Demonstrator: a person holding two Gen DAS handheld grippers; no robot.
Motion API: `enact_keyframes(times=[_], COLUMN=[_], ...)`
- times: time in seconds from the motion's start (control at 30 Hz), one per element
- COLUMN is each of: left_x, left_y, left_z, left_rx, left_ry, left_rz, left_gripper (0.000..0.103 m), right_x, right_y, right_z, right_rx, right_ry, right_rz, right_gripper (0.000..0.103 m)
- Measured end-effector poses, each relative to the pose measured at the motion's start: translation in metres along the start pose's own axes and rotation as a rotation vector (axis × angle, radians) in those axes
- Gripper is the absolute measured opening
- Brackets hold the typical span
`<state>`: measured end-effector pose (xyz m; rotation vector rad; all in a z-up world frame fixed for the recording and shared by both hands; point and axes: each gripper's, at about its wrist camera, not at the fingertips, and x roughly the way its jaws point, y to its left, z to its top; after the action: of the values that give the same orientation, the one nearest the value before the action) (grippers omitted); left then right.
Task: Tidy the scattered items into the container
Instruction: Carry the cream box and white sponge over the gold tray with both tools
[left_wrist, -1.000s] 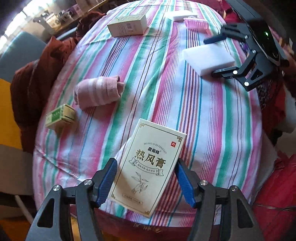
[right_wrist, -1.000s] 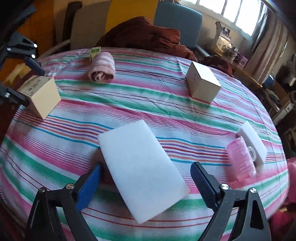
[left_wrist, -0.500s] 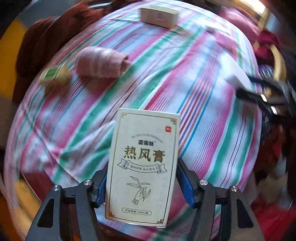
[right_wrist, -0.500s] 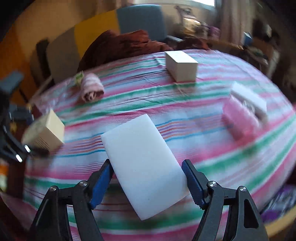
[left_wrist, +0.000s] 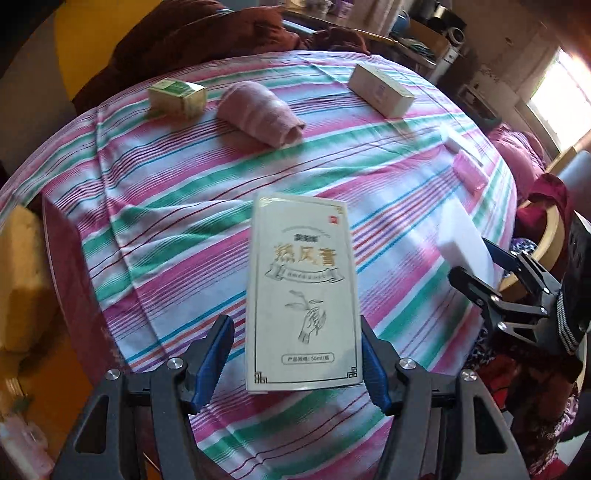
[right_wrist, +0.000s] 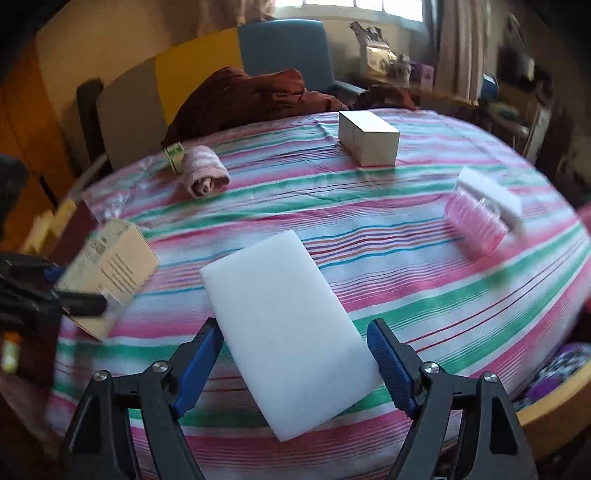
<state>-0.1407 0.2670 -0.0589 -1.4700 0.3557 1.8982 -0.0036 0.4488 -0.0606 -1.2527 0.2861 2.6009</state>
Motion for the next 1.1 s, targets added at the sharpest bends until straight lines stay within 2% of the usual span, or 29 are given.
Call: enact_keyframes(times=[0.17, 0.27, 0.47, 0.5, 0.57, 0.63, 0.9, 1.1], left_x=[0.011, 0.012, 0.011, 0.011, 0.012, 0.014, 0.000, -0.018], left_y=[-0.003, -0.002, -0.006, -0.008, -0.010, -0.012, -0.009, -0.004], left_z=[0.000, -0.001, 0.000, 0.000, 0.000, -0.002, -0.011, -0.021], left_rx=[-0.063, -0.091, -0.089, -0.085, -0.078, -0.070, -0.106, -0.130], left_ry=[-0.030, -0.060, -0.089, -0.092, -0.095, -0.100, -0.168, -0.236], left_rz=[-0.034, -0.038, -0.041, -0.045, -0.034, -0.033, -0.066, -0.092], left_gripper=[0.063, 0.061, 0.060, 0.060, 0.059, 0.059, 0.056, 0.056], right_x=[0.007, 0.004, -0.004, -0.004, -0.001, 0.002, -0.005, -0.012], right_y=[-0.004, 0.000, -0.003, -0.003, -0.004, -0.007, -0.015, -0.020], right_z=[-0.002, -0.006, -0.007, -0.006, -0.006, -0.006, -0.012, -0.015], right_rx=[-0.024, -0.069, -0.185, -0.204, -0.224, -0.192, -0.063, 0.107], right_ry=[0.043, 0.050, 0.069, 0.076, 0.096, 0.116, 0.078, 0.047], right_rz=[0.017, 0.031, 0.006, 0.002, 0.002, 0.048, 0.063, 0.160], right_gripper=[0.081, 0.086, 0.089, 0.088, 0.079, 0.067, 0.064, 0.063])
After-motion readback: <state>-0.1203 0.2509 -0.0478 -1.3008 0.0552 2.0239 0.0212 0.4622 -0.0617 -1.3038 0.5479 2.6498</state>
